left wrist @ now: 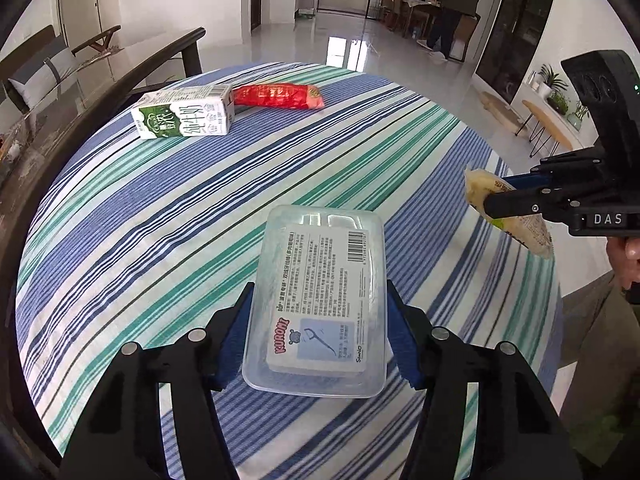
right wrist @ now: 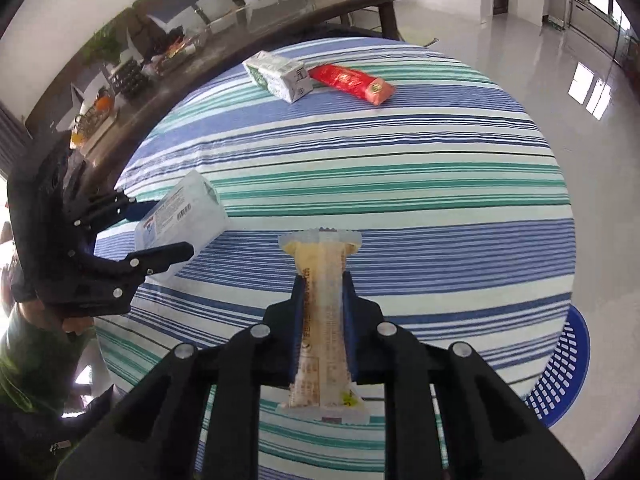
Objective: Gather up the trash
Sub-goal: 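Carry the box and snack bar over the wastebasket and open both tools, then return to the table and grasp the green-and-white milk carton with the left tool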
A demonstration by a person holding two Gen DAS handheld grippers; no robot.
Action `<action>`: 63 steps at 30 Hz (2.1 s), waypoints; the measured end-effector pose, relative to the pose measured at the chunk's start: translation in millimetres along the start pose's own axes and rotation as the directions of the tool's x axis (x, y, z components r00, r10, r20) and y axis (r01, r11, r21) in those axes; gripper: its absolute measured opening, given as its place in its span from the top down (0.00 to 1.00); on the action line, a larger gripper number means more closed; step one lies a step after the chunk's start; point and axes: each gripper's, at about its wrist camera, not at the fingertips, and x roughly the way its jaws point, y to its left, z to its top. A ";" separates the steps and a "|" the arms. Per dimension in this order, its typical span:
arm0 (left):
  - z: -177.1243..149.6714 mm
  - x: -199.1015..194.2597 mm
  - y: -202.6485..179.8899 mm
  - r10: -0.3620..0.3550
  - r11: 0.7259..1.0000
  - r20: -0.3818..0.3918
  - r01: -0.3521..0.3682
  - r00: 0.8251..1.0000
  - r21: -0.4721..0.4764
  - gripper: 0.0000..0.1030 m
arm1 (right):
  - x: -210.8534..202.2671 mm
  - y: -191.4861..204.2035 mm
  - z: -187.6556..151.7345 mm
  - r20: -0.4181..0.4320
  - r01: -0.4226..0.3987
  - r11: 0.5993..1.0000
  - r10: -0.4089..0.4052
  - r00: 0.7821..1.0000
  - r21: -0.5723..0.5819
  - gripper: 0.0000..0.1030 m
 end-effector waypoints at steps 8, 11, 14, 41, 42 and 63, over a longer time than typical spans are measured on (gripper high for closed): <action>32.2 -18.3 -107.5 -0.164 0.985 0.067 0.160 0.984 0.062 0.42 | -79.1 -123.9 -45.3 0.130 0.098 0.971 -0.129 0.983 0.220 0.84; 50.2 -13.3 -157.8 -0.239 0.968 0.066 0.233 0.969 0.088 0.42 | -97.7 -171.3 -66.2 0.146 0.156 0.942 -0.206 0.968 0.296 0.84; 68.2 3.1 -213.1 -0.297 0.949 0.048 0.290 0.954 0.122 0.41 | -104.5 -212.2 -85.3 0.148 0.186 0.914 -0.253 0.956 0.362 0.84; 86.1 277.9 -386.5 -0.226 0.969 -0.152 0.238 0.962 0.068 0.18 | -58.1 -382.1 -166.2 0.095 0.150 0.780 -0.258 0.961 0.608 0.38; 86.5 271.6 -387.3 -0.235 0.966 -0.145 0.248 0.961 0.076 0.18 | -60.4 -383.5 -166.1 0.099 0.154 0.773 -0.270 0.958 0.616 0.35; 17.3 44.4 -185.3 0.023 0.998 0.048 -0.021 0.999 -0.052 0.06 | -50.5 -151.4 -104.0 0.341 0.265 0.932 -0.340 0.876 0.248 0.11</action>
